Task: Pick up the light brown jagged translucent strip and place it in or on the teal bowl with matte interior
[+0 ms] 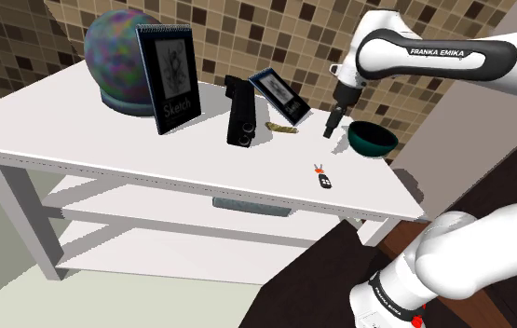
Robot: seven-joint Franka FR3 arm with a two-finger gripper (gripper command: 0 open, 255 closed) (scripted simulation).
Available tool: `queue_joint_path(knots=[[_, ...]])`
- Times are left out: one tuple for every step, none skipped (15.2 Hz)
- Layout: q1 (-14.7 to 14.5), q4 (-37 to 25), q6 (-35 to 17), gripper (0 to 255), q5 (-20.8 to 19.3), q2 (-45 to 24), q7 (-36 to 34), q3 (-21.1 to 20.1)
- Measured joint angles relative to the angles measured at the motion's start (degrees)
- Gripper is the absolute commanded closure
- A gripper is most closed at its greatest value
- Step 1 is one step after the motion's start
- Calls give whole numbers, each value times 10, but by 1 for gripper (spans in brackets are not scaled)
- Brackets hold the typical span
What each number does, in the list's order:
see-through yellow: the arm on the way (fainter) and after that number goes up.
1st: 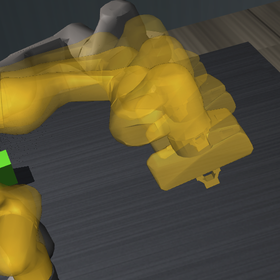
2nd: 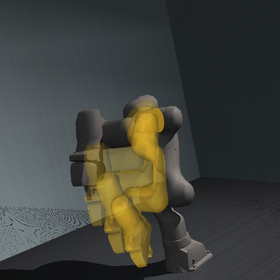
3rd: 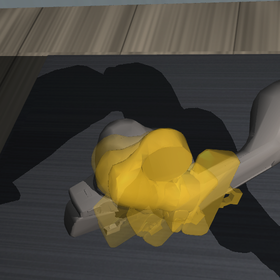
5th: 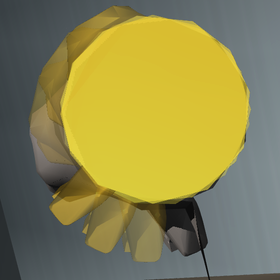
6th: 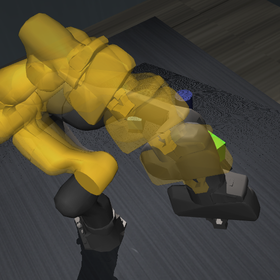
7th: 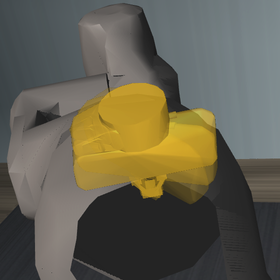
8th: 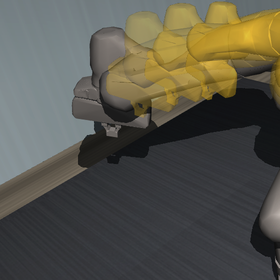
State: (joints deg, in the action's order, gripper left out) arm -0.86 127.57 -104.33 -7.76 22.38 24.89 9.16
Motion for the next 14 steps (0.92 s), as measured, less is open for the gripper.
queue_joint_path(knots=[[-2, -10, -12, 0, 3, -20, 13, 5], [-4, -22, -26, 0, 7, -42, 29, 12], [-7, -36, -34, 0, 12, -60, 41, 15], [-7, -50, -42, 0, 17, -80, 58, 21], [-8, -64, -50, 0, 22, -99, 75, 27], [-9, -79, -58, 0, 29, -120, 91, 32], [-9, -99, -63, 0, 36, -143, 108, 36], [-8, -115, -71, 0, 44, -164, 127, 42], [-9, -133, -78, 0, 52, -186, 141, 43], [-9, -156, -78, 0, 61, -209, 158, 46], [-9, -172, -83, 0, 70, -228, 172, 47], [-8, -190, -86, 0, 78, -247, 186, 48], [-4, -214, -88, 0, 89, -272, 204, 49], [-3, -231, -94, 0, 98, -294, 218, 49]])
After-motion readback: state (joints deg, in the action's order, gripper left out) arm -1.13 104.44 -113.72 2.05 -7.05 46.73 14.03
